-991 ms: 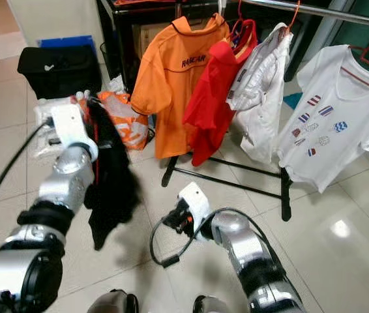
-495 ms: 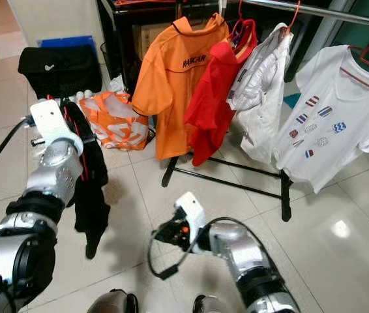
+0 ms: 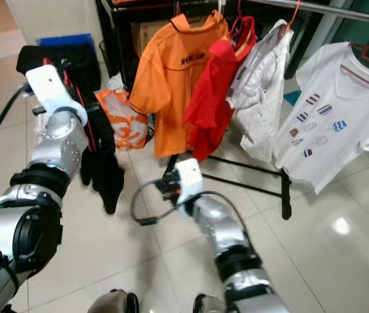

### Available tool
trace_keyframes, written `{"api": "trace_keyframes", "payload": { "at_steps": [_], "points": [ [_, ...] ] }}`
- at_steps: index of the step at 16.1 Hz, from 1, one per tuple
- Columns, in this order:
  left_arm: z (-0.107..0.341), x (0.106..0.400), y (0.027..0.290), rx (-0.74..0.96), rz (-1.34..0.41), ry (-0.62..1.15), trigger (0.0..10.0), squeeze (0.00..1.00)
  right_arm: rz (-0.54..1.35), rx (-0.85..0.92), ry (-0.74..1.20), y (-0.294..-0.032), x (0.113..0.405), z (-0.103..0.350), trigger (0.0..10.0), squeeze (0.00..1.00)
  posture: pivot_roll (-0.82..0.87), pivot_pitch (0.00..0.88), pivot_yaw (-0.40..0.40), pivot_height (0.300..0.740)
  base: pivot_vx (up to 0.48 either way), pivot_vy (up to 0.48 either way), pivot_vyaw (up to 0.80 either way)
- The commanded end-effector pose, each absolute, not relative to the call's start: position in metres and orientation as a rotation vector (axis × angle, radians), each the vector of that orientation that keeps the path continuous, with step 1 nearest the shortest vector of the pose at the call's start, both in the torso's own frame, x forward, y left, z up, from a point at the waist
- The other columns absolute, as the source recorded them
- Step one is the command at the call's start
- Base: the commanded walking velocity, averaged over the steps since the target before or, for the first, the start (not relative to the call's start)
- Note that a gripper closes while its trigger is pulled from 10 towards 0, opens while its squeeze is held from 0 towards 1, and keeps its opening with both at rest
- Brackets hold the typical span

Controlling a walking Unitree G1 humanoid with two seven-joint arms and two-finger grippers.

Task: Hang hanger

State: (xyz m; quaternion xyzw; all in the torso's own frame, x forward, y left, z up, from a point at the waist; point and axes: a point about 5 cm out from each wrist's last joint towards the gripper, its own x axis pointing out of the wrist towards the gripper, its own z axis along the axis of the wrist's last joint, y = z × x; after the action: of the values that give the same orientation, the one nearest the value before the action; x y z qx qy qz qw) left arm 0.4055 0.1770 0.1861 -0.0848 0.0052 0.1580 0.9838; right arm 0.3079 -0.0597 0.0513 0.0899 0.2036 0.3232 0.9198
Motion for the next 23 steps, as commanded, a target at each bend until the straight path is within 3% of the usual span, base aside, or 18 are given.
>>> {"api": "trace_keyframes", "payload": {
  "at_steps": [1,5,8,10,14,18,21,23],
  "points": [
    [0.183,0.406,0.169,-0.15,0.225,0.013,10.0,0.0,0.648,0.2,0.409,-0.062,0.311,0.054,10.0,0.0,0.01,0.083,0.029,0.74,0.0,0.0,0.0],
    [0.142,0.393,0.163,-0.035,-0.056,0.15,10.0,0.0,0.71,0.169,0.416,-0.077,0.309,0.052,10.0,0.0,0.0,0.084,0.033,0.74,0.0,0.0,0.0],
    [0.095,0.366,0.188,0.105,-0.259,0.37,10.0,0.0,0.758,0.092,0.452,-0.109,0.306,0.049,10.0,0.0,0.02,0.088,0.024,0.74,0.0,0.0,0.0],
    [0.09,0.358,0.202,0.15,-0.308,0.408,10.0,0.0,0.775,0.051,0.46,-0.122,0.309,0.051,10.0,0.0,0.02,0.089,0.015,0.74,0.0,0.0,0.0],
    [0.092,0.345,0.214,0.306,-0.485,0.428,10.0,0.0,0.833,0.05,0.445,-0.122,0.314,0.06,10.0,0.0,0.03,0.093,0.008,0.74,0.0,0.0,0.0],
    [0.105,0.32,0.216,0.575,-0.823,0.415,10.0,0.0,0.906,0.061,0.468,-0.119,0.309,0.06,10.0,0.0,0.04,0.101,0.004,0.74,0.0,0.0,0.0],
    [0.119,0.305,0.212,0.629,-0.996,0.363,10.0,0.0,0.878,0.102,0.446,-0.124,0.317,0.068,10.0,0.0,0.04,0.103,0.006,0.74,0.0,0.0,0.0],
    [0.13,0.305,0.212,0.636,-1.02,0.305,10.0,0.0,0.842,0.18,0.406,-0.127,0.322,0.074,10.0,0.0,0.04,0.103,0.007,0.74,0.0,0.0,0.0]
  ]
}}
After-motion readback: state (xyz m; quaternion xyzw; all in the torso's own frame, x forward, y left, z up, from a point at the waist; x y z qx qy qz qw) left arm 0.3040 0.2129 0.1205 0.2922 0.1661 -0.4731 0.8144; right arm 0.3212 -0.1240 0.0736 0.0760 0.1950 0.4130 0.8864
